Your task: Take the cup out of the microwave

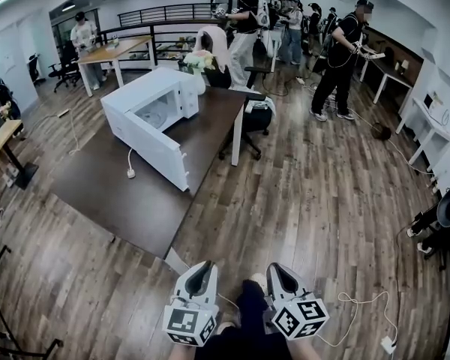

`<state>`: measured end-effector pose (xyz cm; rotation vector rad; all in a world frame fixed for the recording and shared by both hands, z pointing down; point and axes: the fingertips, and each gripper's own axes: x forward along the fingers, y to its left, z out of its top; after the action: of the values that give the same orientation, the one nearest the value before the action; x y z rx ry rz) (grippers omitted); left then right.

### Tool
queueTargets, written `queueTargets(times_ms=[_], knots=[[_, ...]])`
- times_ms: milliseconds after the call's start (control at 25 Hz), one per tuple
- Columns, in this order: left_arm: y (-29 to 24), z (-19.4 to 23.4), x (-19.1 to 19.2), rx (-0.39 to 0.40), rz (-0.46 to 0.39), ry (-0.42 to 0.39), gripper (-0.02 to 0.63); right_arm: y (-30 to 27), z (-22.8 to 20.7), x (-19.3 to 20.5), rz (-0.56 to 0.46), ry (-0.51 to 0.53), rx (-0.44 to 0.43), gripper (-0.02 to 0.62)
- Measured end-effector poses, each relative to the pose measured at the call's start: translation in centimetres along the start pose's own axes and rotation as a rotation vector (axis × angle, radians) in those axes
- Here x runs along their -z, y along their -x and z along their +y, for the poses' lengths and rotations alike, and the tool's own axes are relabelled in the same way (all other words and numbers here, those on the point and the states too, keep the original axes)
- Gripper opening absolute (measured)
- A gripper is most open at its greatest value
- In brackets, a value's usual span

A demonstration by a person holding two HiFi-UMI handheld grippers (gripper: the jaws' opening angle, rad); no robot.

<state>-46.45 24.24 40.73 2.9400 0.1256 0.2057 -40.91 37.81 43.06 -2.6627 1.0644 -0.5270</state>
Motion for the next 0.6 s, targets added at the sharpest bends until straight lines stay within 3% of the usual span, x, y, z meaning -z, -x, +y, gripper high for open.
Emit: queueTargets(times_ms=[280,600], knots=[[-5.3,1.9,0.6,-0.024,0.039,0.017,0.011,-5.1,-2.3,-0.9,0.037,-0.017,-0.023,-0.005],[-15.2,3.6,0.1,-0.046,0.075,0.014,0.012,-13.1,-7.9,-4.9,0.049,-0.01,-0.057,-0.005]])
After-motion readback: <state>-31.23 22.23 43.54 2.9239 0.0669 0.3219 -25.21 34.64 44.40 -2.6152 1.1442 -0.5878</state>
